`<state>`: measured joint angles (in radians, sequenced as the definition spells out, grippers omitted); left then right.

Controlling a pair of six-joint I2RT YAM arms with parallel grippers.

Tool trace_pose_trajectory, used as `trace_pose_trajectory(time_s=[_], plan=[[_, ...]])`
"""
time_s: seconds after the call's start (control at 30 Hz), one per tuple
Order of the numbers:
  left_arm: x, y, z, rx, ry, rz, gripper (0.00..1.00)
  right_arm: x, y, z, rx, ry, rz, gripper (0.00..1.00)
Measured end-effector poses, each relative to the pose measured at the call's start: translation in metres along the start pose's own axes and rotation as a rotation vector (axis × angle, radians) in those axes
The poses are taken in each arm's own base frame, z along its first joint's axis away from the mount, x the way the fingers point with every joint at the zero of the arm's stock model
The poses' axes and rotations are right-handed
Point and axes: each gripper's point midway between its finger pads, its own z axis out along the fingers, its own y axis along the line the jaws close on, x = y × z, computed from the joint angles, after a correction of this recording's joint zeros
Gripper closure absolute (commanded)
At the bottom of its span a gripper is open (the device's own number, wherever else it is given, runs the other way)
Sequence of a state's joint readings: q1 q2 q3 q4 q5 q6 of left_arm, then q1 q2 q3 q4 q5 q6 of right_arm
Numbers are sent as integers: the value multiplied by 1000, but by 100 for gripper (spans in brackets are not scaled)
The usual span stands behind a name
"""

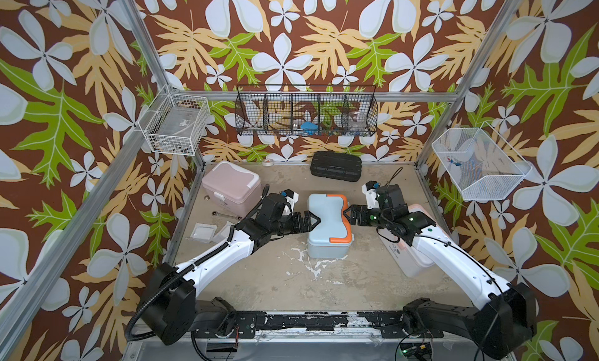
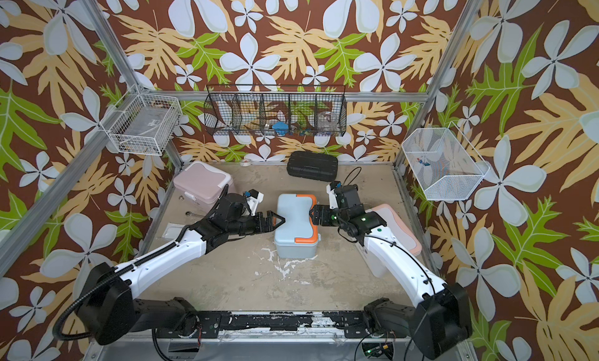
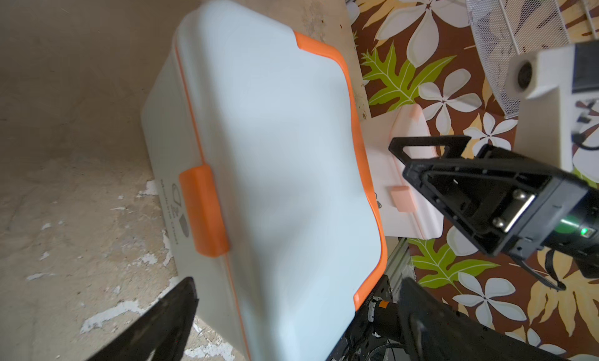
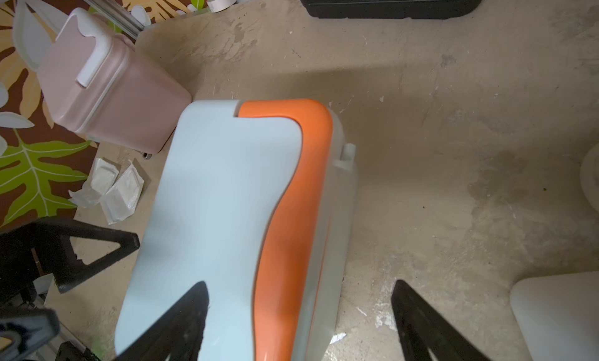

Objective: Open first aid kits and take out gauze
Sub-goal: Move the first aid kit to the center of the board.

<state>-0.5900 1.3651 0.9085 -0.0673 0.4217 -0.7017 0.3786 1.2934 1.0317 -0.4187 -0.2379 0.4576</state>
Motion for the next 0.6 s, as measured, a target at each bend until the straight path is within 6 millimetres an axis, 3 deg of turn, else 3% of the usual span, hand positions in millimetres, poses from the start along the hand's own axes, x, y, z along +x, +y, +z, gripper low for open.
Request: trace_pose_trajectory(time_s=[0.13, 0.27, 0.6], plan=[[14, -4, 10, 15, 56, 3, 3, -8, 3, 19, -21, 31, -10, 13], [27, -11, 12, 37, 83, 14, 3, 11, 3, 29, -50, 82, -4, 13], [59, -12, 9, 55, 121, -5, 3, 75, 25, 3, -151, 122, -32, 15]])
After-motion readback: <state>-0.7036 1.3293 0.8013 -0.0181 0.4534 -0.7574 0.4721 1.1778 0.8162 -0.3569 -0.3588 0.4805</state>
